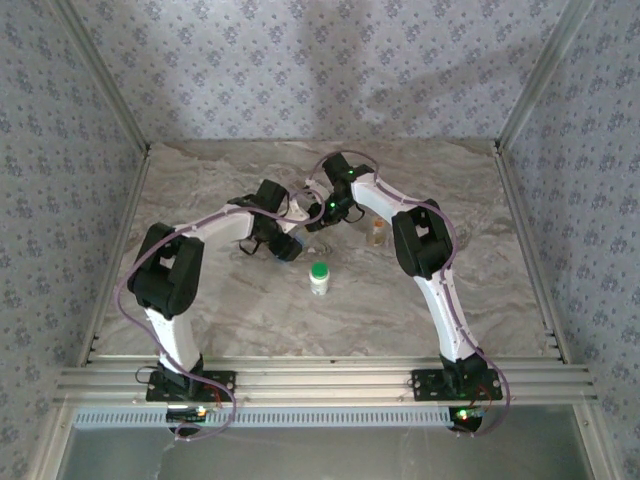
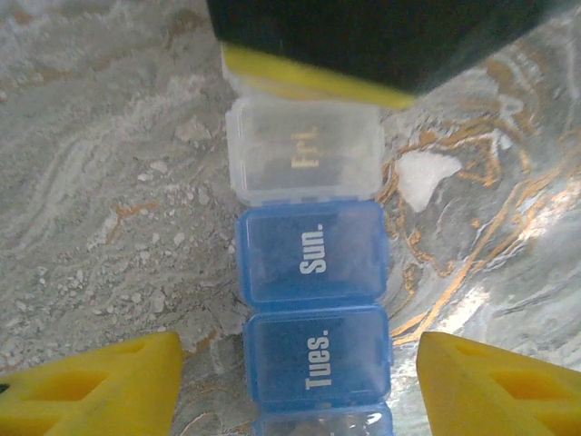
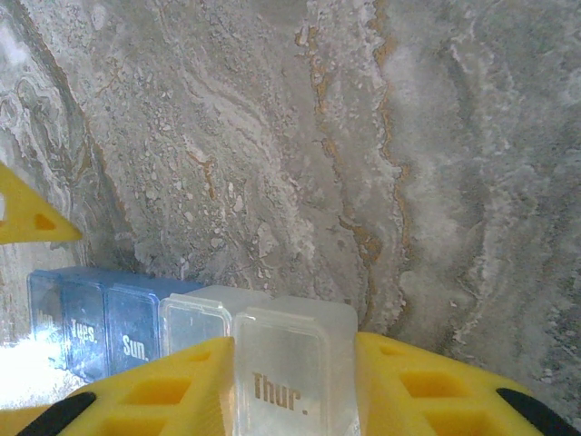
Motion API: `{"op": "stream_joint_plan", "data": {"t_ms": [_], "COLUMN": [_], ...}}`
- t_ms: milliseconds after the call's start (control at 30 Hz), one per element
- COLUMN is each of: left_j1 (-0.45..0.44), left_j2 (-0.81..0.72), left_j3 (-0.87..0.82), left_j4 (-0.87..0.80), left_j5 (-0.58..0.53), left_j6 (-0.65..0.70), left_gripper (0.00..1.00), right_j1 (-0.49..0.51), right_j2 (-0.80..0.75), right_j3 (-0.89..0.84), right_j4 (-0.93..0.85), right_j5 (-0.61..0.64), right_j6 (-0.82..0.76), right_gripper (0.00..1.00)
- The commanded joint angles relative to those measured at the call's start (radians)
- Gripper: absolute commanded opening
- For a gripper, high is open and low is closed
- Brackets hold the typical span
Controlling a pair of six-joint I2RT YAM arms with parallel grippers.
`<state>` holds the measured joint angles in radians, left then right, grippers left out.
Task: Sort the pills into containers
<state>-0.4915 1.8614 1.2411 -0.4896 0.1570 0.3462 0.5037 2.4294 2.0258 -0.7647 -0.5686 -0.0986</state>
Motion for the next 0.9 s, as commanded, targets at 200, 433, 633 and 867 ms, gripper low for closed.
{"op": "stream_joint_plan", "data": {"t_ms": [200,433,633,867], "left_j1": [-0.022,-0.022,-0.01,0.067], "left_j2": [0.027,0.052,0.061,0.062], "left_j3": [0.02,0.046,0.075,0.098], "left_j4": [-0.015,-0.029,-0.065,-0.11], "left_j5": [-0.045,-0.035,-0.015,0.111], "left_j6": [0.022,0.005,-0.025,-0.092], "left_gripper": [0.65,0.52,0.49,0.29], "right_j1": [-0.003,0.0,0.004,0.008], "right_j2": [0.056,0.057,0.055,0.061], "right_j3": [-0.03,-0.036,-0.037,-0.024], "right_j4": [-0.094,-0.094,-0.1,-0.142], "right_j5": [0.044,0.082,0.136,0.267], "right_j6": [-0.013,-0.013,-0.018,-0.009], "right_gripper": [0.38,0.38,0.38,0.37]}}
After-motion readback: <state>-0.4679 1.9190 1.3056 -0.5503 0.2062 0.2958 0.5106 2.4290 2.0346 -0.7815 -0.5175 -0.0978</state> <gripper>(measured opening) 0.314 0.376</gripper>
